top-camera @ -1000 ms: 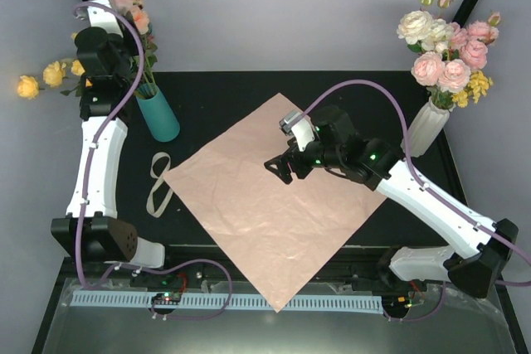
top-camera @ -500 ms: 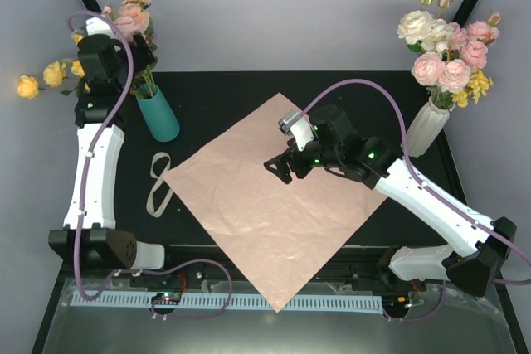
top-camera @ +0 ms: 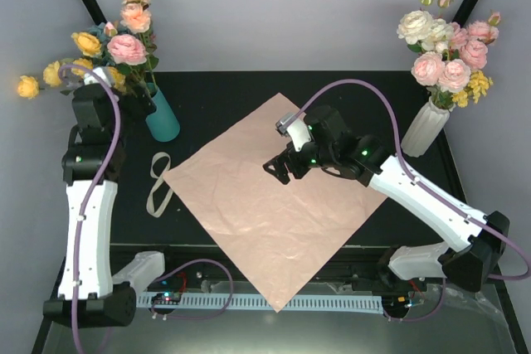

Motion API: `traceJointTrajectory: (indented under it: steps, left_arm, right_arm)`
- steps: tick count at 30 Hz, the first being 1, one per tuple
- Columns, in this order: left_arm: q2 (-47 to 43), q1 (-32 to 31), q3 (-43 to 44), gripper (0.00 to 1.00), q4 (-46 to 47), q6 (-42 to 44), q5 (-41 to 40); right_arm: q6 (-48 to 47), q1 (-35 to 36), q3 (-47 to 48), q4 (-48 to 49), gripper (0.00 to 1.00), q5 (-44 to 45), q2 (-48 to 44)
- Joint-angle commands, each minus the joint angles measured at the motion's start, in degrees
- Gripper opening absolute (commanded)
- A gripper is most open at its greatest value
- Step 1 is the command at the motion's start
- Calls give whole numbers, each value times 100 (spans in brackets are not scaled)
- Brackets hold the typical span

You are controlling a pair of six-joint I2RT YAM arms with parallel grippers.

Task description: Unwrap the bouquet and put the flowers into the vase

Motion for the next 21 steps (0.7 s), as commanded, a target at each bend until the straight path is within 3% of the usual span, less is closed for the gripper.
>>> traceJointTrajectory:
  steps: [1, 8, 13, 16, 21]
  left_arm:
    - [-727, 11, -229, 99, -810, -278, 334]
    - [-1703, 16, -554, 99, -1820, -327, 783]
    - [-2445, 8, -1066, 99, -2167, 118, 1029]
    - [-2857, 16, -1506, 99, -2068, 402, 990]
    - [-3402, 12, -2457, 99, -1251, 474, 859]
  right_arm:
    - [194, 16, 137, -93, 100, 254, -98]
    - [484, 21, -197, 39, 100, 851, -432]
    - [614, 16, -629, 387, 100, 1497, -880]
    - [868, 23, -824, 668, 100, 2539, -1301]
    - [83, 19, -1313, 1365, 100, 3504, -1887]
